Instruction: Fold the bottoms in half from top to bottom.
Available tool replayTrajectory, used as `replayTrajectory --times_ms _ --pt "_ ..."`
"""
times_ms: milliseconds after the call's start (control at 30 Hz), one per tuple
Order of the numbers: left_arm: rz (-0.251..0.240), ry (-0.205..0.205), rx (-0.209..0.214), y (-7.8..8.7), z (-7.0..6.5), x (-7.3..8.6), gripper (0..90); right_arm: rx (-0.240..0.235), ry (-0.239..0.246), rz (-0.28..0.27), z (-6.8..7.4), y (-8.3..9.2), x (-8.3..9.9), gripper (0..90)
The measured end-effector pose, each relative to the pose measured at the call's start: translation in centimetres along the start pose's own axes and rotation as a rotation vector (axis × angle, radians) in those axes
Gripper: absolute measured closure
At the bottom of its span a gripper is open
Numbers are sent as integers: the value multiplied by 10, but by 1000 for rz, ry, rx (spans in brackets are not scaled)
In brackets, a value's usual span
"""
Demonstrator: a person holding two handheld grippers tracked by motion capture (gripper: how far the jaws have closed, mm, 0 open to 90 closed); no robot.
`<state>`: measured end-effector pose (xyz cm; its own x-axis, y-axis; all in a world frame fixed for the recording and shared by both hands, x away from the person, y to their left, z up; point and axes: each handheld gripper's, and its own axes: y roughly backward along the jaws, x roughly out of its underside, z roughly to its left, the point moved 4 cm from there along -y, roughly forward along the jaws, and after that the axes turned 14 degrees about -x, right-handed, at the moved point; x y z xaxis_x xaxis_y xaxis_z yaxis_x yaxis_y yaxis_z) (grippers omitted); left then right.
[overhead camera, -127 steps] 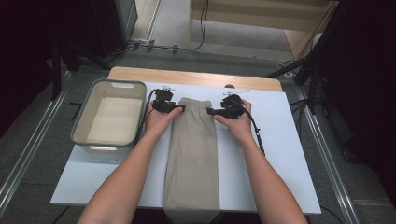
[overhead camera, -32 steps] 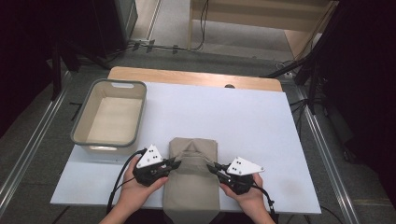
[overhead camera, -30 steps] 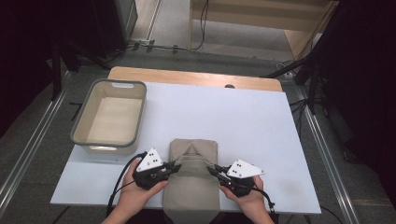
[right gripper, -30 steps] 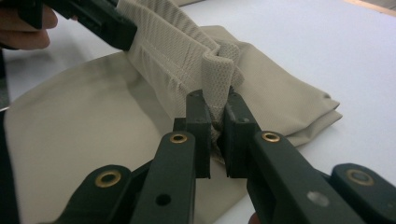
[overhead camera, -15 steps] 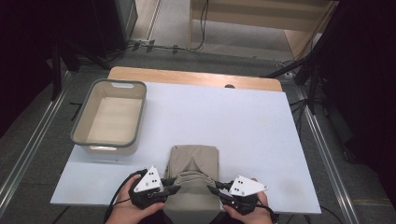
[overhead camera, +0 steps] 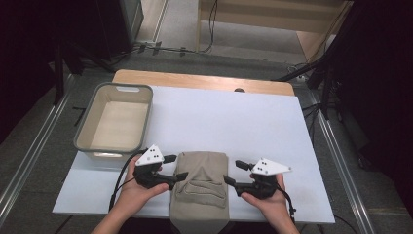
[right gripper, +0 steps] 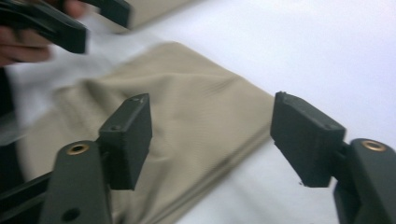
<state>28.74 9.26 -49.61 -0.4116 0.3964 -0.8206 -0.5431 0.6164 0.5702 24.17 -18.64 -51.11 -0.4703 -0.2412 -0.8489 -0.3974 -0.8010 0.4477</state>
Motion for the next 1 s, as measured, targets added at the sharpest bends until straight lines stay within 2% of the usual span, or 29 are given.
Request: replayTrajectory --times_ms 33,67,133,167,200,267,300,400,467,500,567,633,667,700,733,767,800,833,867,900,1000 --pt "30 -2 -32 -12 5 -1 315 30 -36 25 -13 -8 -2 345" --pt "44 1 -47 -18 8 0 327 32 -51 35 -18 -13 -3 360" --pt "56 15 -50 -23 10 0 354 40 -55 47 -22 -17 -4 390" --pt "70 21 -61 -28 13 1 373 65 -56 92 -31 -26 -5 408" --pt "100 39 -86 -36 17 5 392 69 -59 106 -34 -30 -6 415" --pt "114 52 -89 -40 19 7 410 80 -61 131 -40 -38 -5 429" --pt "146 63 -105 -44 22 10 434 89 -65 142 -43 -41 -5 438" --pt "167 61 -116 -46 22 13 456 99 -69 157 -48 -48 -4 445" --pt "169 65 -111 -46 22 13 458 102 -63 164 -49 -50 -3 447" --pt "181 69 -102 -46 22 13 497 116 -70 181 -50 -54 -1 451" --pt "185 80 -94 -46 23 14 519 118 -63 188 -50 -55 -1 480" --pt "188 84 -92 -46 23 14 564 101 -80 183 -48 -56 -1 556" --pt "192 84 -86 -46 22 14 564 101 -80 183 -48 -56 -1 556" --pt "197 75 -83 -46 19 15 631 91 -79 186 -45 -56 0 627" --pt "197 75 -83 -46 19 15 657 87 -88 183 -44 -57 0 656" --pt "202 75 -77 -46 18 15 657 87 -88 183 -44 -57 0 656" --pt "205 77 -59 -46 17 15 728 82 -104 178 -43 -57 1 697" --pt "205 77 -59 -46 17 15 765 82 -104 178 -43 -57 1 697" --pt "204 73 -55 -46 16 15 788 56 -125 174 -42 -57 1 797" --pt "202 66 -54 -46 15 15 801 41 -139 169 -41 -58 1 817" --pt "193 65 -61 -47 14 14 828 57 -119 174 -38 -58 1 847"
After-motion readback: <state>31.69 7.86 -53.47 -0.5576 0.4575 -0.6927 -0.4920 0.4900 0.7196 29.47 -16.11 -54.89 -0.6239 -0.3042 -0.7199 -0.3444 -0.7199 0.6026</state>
